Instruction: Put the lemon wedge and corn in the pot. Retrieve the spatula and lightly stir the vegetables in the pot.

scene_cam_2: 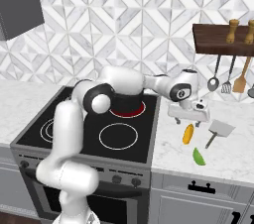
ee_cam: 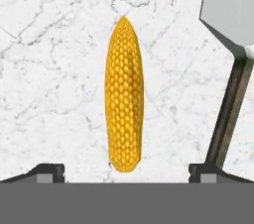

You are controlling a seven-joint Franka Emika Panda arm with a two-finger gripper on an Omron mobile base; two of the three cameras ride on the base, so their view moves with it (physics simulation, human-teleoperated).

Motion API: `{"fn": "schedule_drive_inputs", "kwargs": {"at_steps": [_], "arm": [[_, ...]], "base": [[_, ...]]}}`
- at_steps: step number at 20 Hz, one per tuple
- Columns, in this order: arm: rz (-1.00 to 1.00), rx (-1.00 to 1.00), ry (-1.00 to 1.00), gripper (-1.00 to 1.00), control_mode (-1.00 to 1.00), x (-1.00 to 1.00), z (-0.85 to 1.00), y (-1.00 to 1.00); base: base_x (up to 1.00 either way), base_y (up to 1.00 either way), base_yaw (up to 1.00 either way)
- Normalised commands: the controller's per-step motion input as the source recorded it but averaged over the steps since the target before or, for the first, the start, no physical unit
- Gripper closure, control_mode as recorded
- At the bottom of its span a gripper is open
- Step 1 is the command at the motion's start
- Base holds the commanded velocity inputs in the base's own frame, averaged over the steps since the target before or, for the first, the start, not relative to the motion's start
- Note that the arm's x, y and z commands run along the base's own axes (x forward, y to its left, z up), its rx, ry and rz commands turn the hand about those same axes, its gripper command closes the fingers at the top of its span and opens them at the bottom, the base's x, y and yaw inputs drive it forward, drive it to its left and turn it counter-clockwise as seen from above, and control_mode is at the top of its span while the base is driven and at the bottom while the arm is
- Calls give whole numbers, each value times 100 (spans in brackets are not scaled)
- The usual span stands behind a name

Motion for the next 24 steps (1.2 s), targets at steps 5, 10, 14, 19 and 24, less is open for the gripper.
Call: {"fn": "schedule_drive_inputs", "kwargs": {"at_steps": [5,10,14,19,24], "arm": [[-1,0,12,-100,-100,58,-44,-45],[0,4,11,-100,-100,19,-45,-4],[0,3,8,-100,-100,0,-29,47],[0,0,6,-100,-100,20,-25,37],[0,0,3,-100,-100,18,-39,1]], "base": [[0,0,0],[0,0,0],[0,0,0],[0,0,0],[0,0,0]]}}
